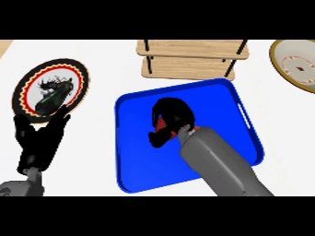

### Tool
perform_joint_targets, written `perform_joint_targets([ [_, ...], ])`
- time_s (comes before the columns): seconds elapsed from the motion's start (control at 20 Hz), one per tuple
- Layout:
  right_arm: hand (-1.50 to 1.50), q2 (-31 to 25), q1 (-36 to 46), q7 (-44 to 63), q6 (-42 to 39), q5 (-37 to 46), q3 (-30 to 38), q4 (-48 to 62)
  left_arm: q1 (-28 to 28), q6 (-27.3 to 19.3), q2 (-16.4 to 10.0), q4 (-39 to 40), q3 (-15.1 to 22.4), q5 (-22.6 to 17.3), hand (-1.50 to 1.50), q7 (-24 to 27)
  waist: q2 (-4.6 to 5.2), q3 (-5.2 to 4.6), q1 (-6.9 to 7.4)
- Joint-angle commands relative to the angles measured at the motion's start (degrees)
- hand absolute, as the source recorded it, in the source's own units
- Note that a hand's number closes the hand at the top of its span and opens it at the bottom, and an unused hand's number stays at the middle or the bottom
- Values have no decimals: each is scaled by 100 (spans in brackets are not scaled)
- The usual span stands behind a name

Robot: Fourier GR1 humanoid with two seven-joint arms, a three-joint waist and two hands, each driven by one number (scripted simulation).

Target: Pick the tomato from the tray and place it in the tiered shelf

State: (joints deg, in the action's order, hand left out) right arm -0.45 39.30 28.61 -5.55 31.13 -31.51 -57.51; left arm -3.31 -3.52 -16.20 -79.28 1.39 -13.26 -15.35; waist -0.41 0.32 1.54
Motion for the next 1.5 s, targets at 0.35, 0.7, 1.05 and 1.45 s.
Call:
perform_joint_targets([
  [0.35, 150, 45, 1034, 2432, 2104, -303, -1141, -1735, 316, -22, 155, 83, 51, 132, 0, 94, -5, -35, -31],
  [0.7, 150, -10, 2311, 4313, 1375, 643, -405, -2980, 342, -36, 175, 209, -75, 89, 0, 67, -54, -36, -259],
  [1.05, 150, -190, 3617, 4699, 394, 653, 798, -2876, 183, -28, 149, 108, -88, 99, 0, -167, -17, -37, -205],
  [1.45, 150, -898, 4131, 3914, 146, 362, 2037, -2098, 32, 24, 112, 131, -172, 105, 0, -253, 34, -37, -145],
])
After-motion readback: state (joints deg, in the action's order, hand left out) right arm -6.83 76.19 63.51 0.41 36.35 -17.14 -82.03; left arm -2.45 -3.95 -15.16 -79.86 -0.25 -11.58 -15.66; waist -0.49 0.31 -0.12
